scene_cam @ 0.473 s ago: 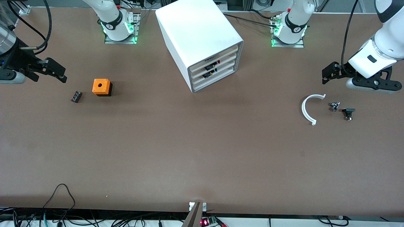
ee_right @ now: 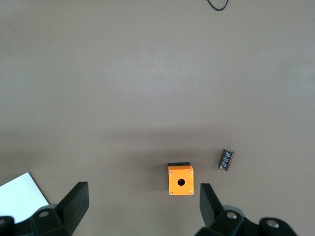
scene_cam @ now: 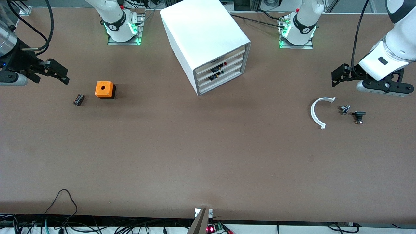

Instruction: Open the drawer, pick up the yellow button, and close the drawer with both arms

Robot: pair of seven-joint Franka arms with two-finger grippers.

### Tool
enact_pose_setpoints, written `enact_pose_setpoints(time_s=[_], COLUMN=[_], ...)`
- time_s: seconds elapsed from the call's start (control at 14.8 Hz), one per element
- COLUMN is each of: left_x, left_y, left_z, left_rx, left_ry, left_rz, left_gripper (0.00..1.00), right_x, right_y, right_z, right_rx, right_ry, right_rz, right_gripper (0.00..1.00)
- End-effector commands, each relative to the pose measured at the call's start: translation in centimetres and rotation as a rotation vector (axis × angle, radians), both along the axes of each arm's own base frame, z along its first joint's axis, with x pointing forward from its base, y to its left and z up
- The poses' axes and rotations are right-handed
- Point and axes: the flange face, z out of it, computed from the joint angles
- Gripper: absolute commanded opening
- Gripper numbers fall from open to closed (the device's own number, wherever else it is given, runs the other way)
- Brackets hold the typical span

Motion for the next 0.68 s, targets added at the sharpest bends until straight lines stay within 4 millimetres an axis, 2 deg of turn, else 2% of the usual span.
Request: enact_pose_setpoints(time_s=[0.0,0.27,0.61], left_x=[-0.1,-0.2,-0.2], left_y=[0.0,-0.1,-0.1], left_z=[0.6,0.6,0.6], left_rx=[0.013,0.013,0.011], left_ry=[-0.006,-0.006,-0.006], left_rz=[-0.021,-0.024,-0.018], left_gripper=[1.00,1.00,1.00], right_x=[0.5,0.8,1.5], right_y=[-0.2,0.2,1.4], right_z=[1.2,0.7,-3.4], right_rx=[0.001,0.003,0.000], right_ry=[-0.016,-0.010,0.068], right_rz=[0.008,0.002,0.034], right_gripper=[1.00,1.00,1.00])
